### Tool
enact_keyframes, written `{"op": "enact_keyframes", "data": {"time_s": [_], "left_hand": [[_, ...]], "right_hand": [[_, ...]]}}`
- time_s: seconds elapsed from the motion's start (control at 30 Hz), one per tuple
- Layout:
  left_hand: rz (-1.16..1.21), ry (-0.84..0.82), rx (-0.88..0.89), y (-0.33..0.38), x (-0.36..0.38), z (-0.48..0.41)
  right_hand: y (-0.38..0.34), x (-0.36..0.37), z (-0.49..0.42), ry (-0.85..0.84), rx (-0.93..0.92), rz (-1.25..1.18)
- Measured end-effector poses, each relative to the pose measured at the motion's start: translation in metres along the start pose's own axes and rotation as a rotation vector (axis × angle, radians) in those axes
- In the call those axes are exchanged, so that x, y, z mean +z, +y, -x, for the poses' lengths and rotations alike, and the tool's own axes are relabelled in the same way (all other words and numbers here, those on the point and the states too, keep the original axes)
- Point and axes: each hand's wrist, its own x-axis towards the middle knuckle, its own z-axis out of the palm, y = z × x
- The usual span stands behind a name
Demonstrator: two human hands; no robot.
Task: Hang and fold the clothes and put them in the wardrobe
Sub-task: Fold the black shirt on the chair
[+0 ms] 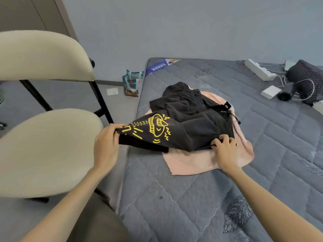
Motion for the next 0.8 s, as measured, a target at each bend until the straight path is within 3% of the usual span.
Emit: {"op": "enact_keyframes", "data": {"time_s": [0.1,0.17,0.3,0.4,0.47,0.5,0.67,0.8], "left_hand": [[-0.022,-0.052,-0.125,-0.015,0.000,0.003],[-0.044,-0.106,-0.184,-0.017,0.002,0.004],[-0.038,-0.253,-0.055,0.002,0.011,0.003],[-0.037,-0.420,0.049,0.018,0.019,0.005],[-0.161,-0.486,0.058,0.023,0.025,0.012],[-0.227,-0.516,0.056,0.023,0.027,0.017],[-0.366,-0.753,0.185,0.030,0.046,0.047],[-0.405,-0.779,0.202,0.049,0.082,0.068]], "right_hand": [[-0.025,-0.005,0.003,-0.078,0.026,-0.216],[-0.048,-0.021,0.009,-0.003,-0.025,-0.512],[-0.111,-0.070,0.028,0.071,-0.331,-0.776],[-0.138,-0.079,0.042,-0.128,-0.439,-0.886],[-0.136,-0.073,0.045,-0.342,-0.407,-0.955],[-0.129,-0.067,0.044,-0.373,-0.369,-0.974],[-0.076,-0.032,0.025,-0.178,-0.031,-0.843],[-0.047,-0.015,0.005,-0.208,0.145,-0.744]]}}
